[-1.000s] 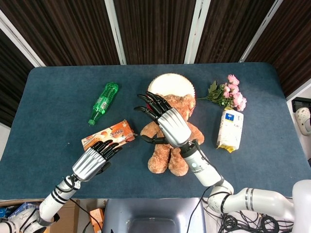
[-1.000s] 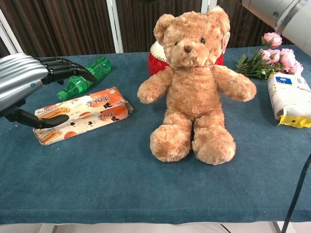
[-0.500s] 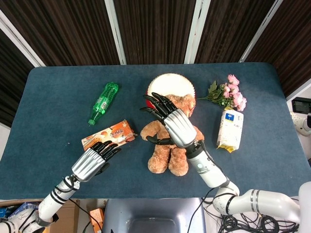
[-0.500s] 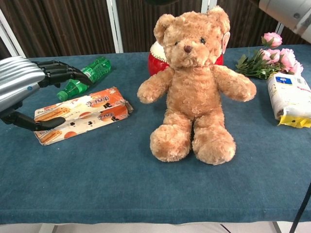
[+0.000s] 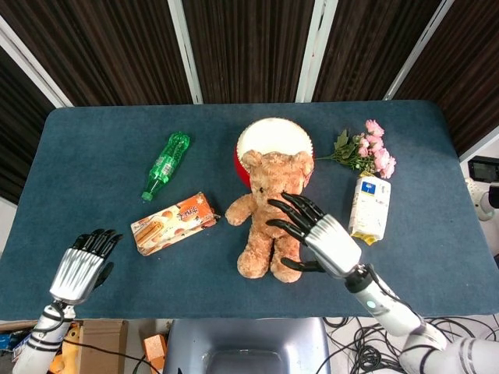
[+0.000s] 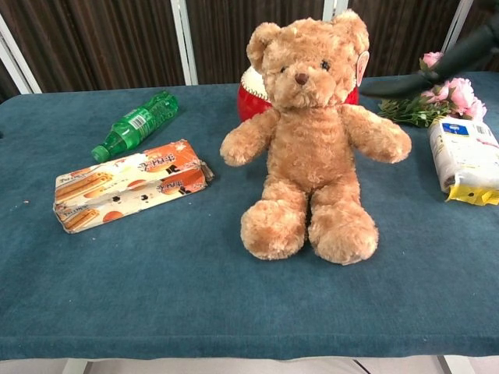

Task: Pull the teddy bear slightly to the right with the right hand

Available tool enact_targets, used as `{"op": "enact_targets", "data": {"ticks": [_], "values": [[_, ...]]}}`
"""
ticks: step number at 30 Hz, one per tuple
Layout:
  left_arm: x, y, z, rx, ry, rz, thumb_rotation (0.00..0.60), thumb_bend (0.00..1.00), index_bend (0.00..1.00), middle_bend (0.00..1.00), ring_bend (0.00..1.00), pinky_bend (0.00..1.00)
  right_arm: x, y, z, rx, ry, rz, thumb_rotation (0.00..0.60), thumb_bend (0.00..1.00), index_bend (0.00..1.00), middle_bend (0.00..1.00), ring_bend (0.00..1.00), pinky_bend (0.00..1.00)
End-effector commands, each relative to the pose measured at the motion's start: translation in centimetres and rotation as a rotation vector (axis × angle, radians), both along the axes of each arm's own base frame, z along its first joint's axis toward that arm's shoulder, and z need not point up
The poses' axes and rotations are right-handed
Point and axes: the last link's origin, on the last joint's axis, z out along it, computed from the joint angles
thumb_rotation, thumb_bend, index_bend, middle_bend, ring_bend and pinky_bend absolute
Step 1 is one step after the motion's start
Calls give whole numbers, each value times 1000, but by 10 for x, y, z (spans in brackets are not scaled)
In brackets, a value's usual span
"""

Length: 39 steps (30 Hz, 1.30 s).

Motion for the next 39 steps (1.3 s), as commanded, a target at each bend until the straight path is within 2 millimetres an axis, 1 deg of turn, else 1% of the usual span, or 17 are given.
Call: {"op": "enact_targets", "data": {"ticks": [1, 3, 6, 8, 11, 15, 18, 24, 34, 39], "values": [[-25, -22, 3, -3, -4, 58, 600, 301, 292, 280, 254, 388, -52, 29, 13, -31, 100, -28, 600, 88, 281, 84, 28, 151], [-31, -25, 1, -39, 9, 68, 600, 301, 300, 286, 257, 388, -72, 38, 17, -62, 122, -56, 600, 88, 281, 84, 28, 151], [-32, -25, 3, -46, -3, 79, 600, 301, 304, 289, 264, 390, -98, 48, 20, -105, 140, -107, 600, 88, 282, 85, 28, 151], [-34, -27, 5, -58, -5, 81, 600, 301, 305, 289, 265, 390, -112, 51, 20, -136, 158, -142, 600, 88, 283, 85, 28, 151], [-34, -31, 8, -77, -24, 81, 600, 301, 306, 289, 264, 391, -131, 50, 17, -202, 188, -190, 600, 88, 300, 85, 28, 151], [-32, -32, 12, -73, -49, 71, 600, 302, 307, 288, 265, 392, -153, 38, 8, -263, 218, -263, 600, 84, 340, 84, 28, 127], [-33, -32, 12, -80, -52, 72, 600, 301, 307, 289, 265, 391, -160, 26, 3, -264, 209, -297, 600, 70, 370, 84, 28, 84], [-33, -32, 10, -107, -55, 82, 600, 301, 308, 289, 267, 394, -162, 1, -6, -309, 183, -289, 600, 66, 427, 64, 18, 6], [-34, -32, 9, -137, -61, 98, 600, 302, 308, 291, 275, 396, -159, -33, -25, -342, 150, -289, 600, 66, 422, 28, 0, 0], [-34, -31, 9, -146, -67, 104, 600, 303, 308, 295, 298, 398, -154, -46, -42, -309, 135, -301, 600, 66, 407, 12, 0, 0]]}}
